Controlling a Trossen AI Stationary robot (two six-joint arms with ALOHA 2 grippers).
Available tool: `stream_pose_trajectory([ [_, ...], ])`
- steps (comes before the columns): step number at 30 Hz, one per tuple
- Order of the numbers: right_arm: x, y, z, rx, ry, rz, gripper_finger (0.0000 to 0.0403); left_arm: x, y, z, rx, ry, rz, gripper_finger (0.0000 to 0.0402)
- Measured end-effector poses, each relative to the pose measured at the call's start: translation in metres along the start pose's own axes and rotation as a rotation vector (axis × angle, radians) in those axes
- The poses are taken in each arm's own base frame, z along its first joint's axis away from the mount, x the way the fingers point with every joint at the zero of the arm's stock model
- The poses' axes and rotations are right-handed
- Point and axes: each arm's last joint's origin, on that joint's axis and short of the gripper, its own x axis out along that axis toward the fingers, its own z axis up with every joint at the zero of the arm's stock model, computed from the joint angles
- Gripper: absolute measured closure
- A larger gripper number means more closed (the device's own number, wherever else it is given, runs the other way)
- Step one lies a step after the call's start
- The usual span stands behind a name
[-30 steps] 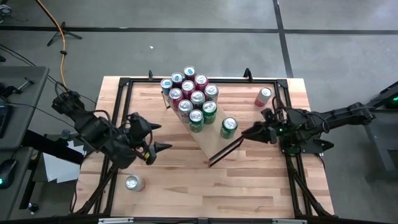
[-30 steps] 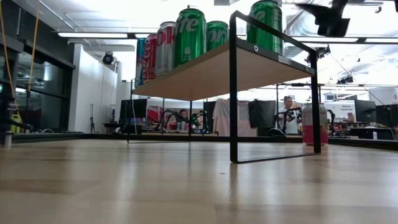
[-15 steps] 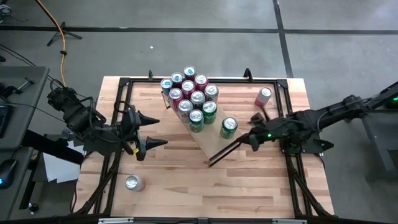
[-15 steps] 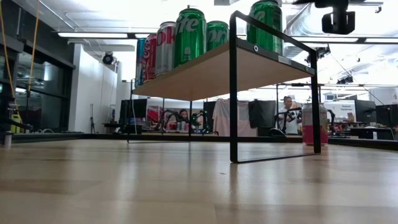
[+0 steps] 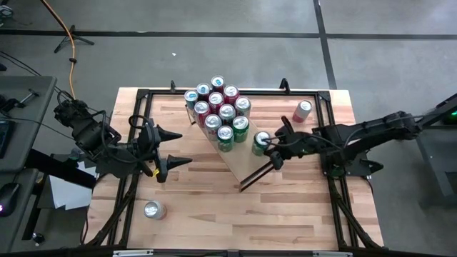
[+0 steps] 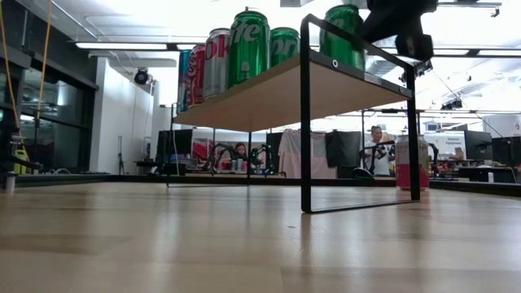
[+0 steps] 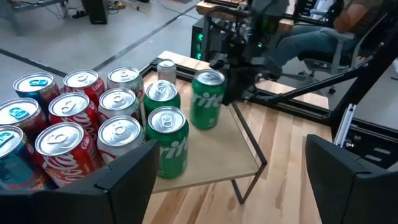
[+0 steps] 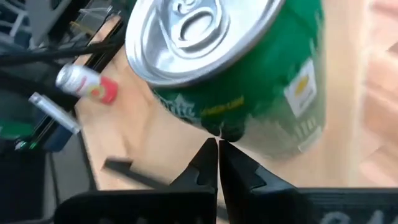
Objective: Place canned beverage on shelf
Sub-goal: Put the green soda can on the shelf aligned with the other green soda cans, then put the bottom pink soda can on the shelf
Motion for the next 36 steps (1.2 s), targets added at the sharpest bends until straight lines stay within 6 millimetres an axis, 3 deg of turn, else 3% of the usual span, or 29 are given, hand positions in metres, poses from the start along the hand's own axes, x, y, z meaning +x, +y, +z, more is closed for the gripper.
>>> stream_pose_trajectory([
  [17,0.009,-0.022,0.038,-0.029,-0.141,-0.051,0.0403,0.000,0.000,0.000,0.019,0.001,0.004,0.0094],
  [28,0.027,-0.026,0.046,-0.095,-0.145,-0.074,0.0403,0.000,0.001,0.000,0.024,-0.007,0.016,0.0094],
  [36,0.021,-0.024,0.045,-0.134,-0.100,0.000,0.0403,0.000,0.003,-0.002,0.066,-0.007,0.049,0.0094],
])
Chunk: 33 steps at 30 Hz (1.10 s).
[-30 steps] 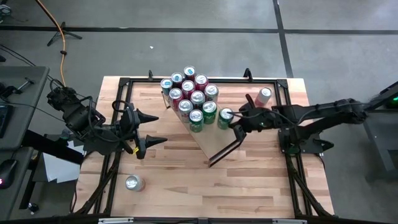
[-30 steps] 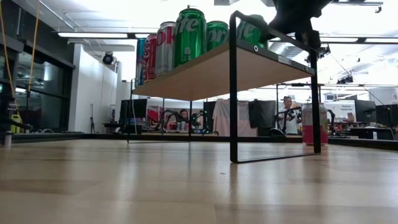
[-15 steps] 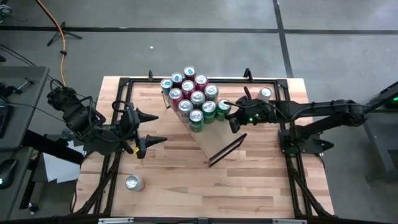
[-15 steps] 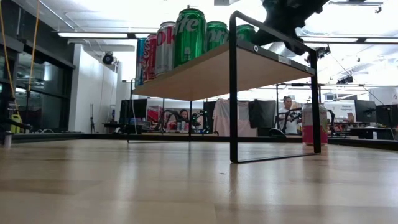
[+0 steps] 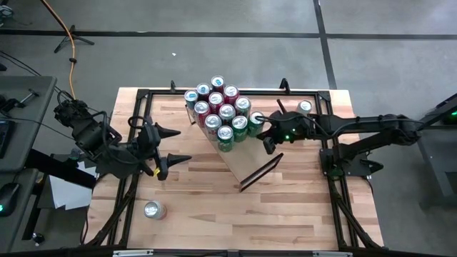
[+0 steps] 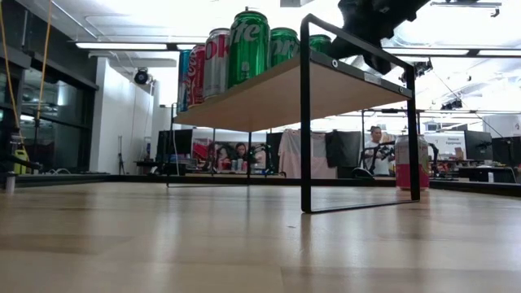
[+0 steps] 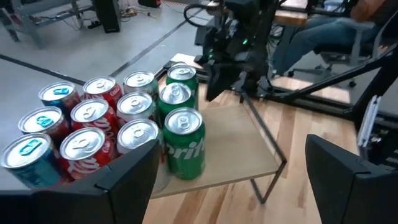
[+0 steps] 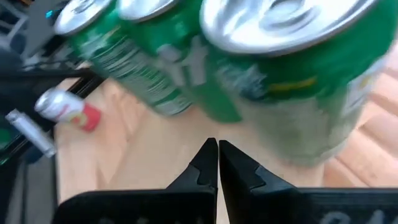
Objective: Place canned beverage on shelf
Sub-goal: Put the bottom pink soda can on the shelf
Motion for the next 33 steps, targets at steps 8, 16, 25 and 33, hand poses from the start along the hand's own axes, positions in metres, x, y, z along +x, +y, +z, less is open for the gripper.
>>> stream_pose_trajectory([
  [8,-0.023,0.018,0.000,-0.065,-0.082,0.129,0.0403,-0.001,0.013,-0.015,0.031,0.063,0.066,0.0094],
  [16,-0.033,0.031,0.014,-0.069,-0.286,0.205,0.0403,0.005,0.030,-0.061,-0.078,0.076,-0.052,0.0094],
  [25,-0.034,0.030,0.018,-0.008,-0.351,0.157,0.0403,0.022,0.045,-0.089,-0.180,-0.171,-0.398,0.0094],
  [33,-0.034,0.030,0.018,0.004,-0.354,0.154,0.0403,0.047,0.067,-0.093,-0.258,-0.196,-0.521,0.0094],
])
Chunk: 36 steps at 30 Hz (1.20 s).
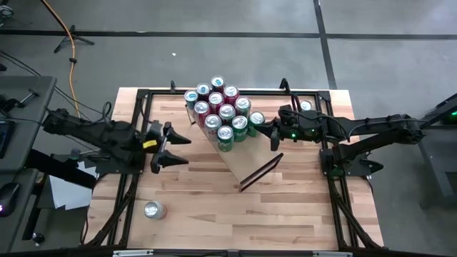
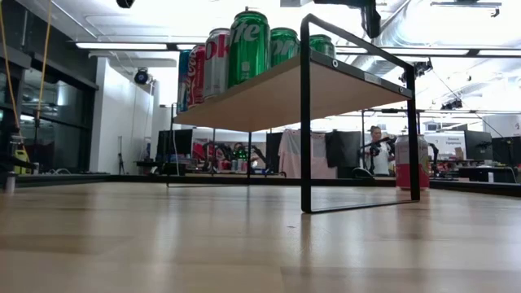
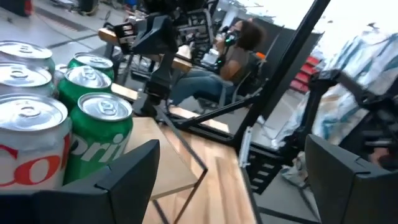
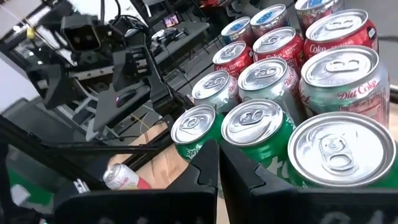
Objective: Place canned beverage on shelf
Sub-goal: Put the bottom pink soda can on the shelf
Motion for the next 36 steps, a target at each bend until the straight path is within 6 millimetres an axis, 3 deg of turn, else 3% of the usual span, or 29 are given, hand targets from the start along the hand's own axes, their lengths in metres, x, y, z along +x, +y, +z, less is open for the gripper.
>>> stream_pose_trajectory([
  [5,0.000,0.000,0.000,-0.079,0.000,-0.002,0.0403,0.002,0.006,0.003,-0.060,-0.009,0.005,0.0094],
  [10,0.000,0.000,0.000,-0.130,0.011,0.015,0.0403,0.003,-0.001,0.015,-0.162,0.033,0.028,0.0094],
  [14,0.000,0.001,-0.001,-0.171,0.030,0.046,0.0403,0.011,-0.022,0.027,-0.213,0.248,0.067,0.0094],
  [18,0.000,0.001,-0.002,-0.216,0.052,0.065,0.0403,0.024,-0.055,0.027,-0.223,0.609,0.154,0.0094],
  [21,0.000,0.000,-0.005,-0.236,0.080,0.056,0.0403,0.033,-0.082,0.014,-0.210,0.905,0.264,0.0094],
  [26,-0.001,-0.004,-0.010,-0.265,0.134,0.025,0.0403,0.037,-0.121,-0.031,-0.105,1.237,0.490,0.0094],
  [32,-0.001,-0.006,-0.012,-0.274,0.154,-0.006,0.0403,0.021,-0.157,-0.085,-0.025,1.302,0.603,0.0094],
  [36,-0.001,-0.007,-0.012,-0.274,0.153,-0.008,0.0403,0.002,-0.170,-0.099,0.028,1.270,0.636,0.0094],
])
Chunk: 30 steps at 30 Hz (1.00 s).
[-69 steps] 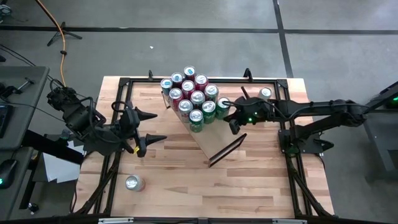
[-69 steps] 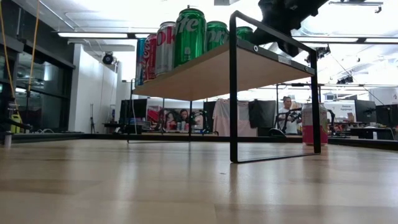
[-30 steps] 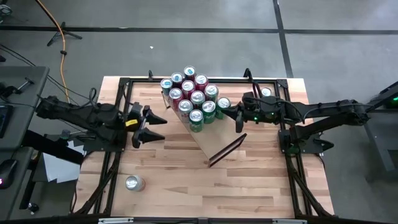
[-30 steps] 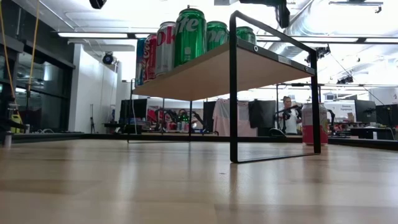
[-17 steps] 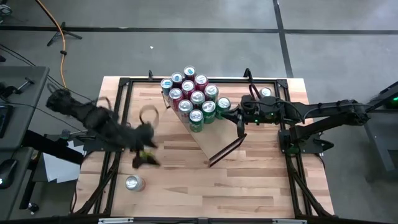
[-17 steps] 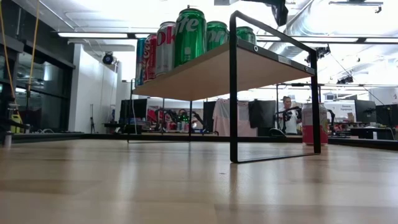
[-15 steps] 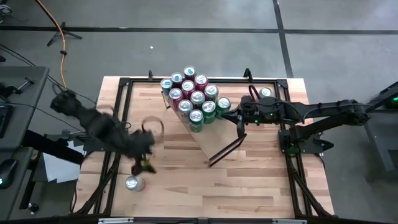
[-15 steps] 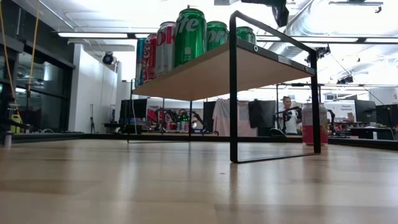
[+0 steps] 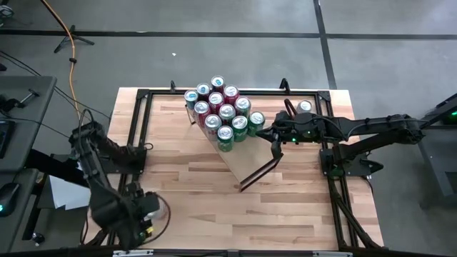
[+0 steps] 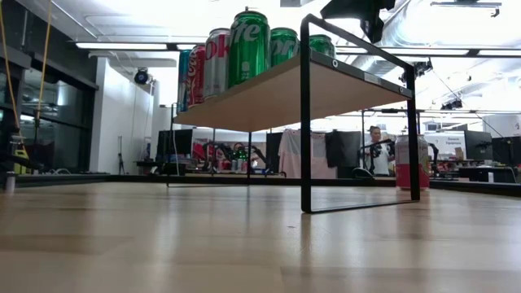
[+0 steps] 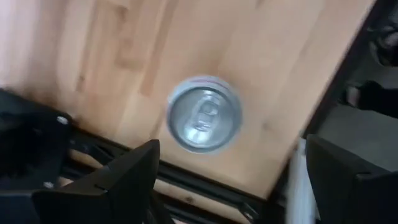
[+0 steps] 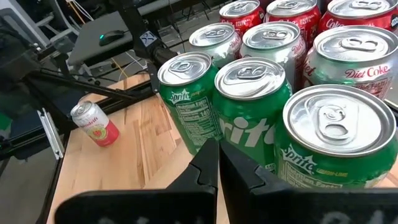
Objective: Place canned beverage on shelf
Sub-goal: Put the bottom pink soda can on the shelf
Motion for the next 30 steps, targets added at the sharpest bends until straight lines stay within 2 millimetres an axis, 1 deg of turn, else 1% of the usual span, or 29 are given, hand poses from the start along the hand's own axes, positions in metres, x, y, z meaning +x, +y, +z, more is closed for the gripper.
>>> stream_pose_trajectory([
  [2,0.000,0.000,0.000,0.000,0.000,0.000,0.0403,0.002,0.001,-0.008,0.018,-0.047,0.036,0.0094],
  [5,0.000,0.000,0.000,0.000,0.003,-0.002,0.0403,0.010,0.005,-0.014,0.049,-0.084,0.080,0.0094],
  [13,0.000,0.000,-0.001,0.007,0.004,-0.006,0.0403,0.039,0.005,-0.017,0.192,-0.074,0.102,0.0094],
  [17,0.000,-0.001,-0.002,0.005,0.016,-0.011,0.0403,0.054,0.006,-0.016,0.189,-0.066,0.107,0.0094],
  [22,0.000,-0.001,-0.002,0.004,0.020,-0.012,0.0403,0.070,0.002,-0.016,0.183,-0.069,0.048,0.0094],
  [27,0.000,-0.001,-0.002,0.004,0.019,-0.021,0.0403,0.083,0.002,-0.014,0.163,-0.041,0.019,0.0094],
  [30,0.000,-0.001,-0.002,0.004,0.019,-0.021,0.0403,0.087,0.004,-0.014,0.151,-0.017,0.032,0.0094],
])
